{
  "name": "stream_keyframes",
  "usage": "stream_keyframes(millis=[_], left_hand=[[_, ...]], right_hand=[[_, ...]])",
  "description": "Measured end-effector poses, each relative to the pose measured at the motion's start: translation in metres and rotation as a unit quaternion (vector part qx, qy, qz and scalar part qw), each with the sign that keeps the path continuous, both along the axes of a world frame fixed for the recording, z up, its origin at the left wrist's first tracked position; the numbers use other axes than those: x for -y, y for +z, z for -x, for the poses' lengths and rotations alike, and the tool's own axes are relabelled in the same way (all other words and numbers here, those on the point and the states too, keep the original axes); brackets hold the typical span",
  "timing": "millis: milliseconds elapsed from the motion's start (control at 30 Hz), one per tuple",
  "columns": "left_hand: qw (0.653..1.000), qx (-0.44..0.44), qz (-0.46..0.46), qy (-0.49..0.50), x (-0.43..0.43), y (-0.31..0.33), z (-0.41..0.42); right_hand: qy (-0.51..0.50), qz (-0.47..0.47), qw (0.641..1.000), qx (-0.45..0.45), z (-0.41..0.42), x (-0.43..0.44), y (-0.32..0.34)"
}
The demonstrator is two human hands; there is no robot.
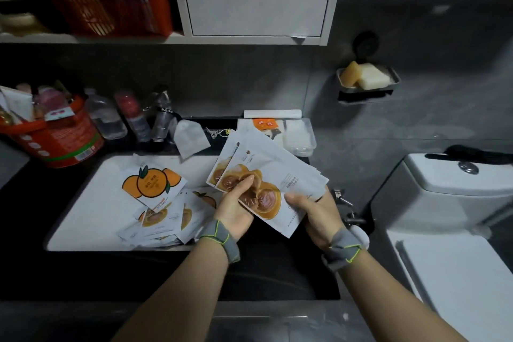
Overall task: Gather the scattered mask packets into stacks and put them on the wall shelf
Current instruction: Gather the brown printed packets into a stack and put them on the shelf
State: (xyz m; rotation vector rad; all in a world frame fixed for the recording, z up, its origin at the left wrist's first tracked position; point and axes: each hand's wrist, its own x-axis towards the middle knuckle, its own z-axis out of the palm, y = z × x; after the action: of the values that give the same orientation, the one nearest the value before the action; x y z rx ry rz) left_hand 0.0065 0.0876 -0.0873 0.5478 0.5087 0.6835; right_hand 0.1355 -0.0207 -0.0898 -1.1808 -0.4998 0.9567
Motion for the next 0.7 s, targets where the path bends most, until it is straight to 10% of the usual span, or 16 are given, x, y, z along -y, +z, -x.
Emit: stream_keyframes(millis=[300,700], left_hand=[[0.993,0.003,-0.105,-0.045,-0.043,0.014,0.016],[0.998,-0.010,-0.008,0.066,-0.006,-0.016,0.012]], right_hand=[[-0.016,-0.003,0.996,0.088,-0.026,0.004,0.016],[-0.041,0.035,0.996,-0.073,-0.013,0.001,-0.012]])
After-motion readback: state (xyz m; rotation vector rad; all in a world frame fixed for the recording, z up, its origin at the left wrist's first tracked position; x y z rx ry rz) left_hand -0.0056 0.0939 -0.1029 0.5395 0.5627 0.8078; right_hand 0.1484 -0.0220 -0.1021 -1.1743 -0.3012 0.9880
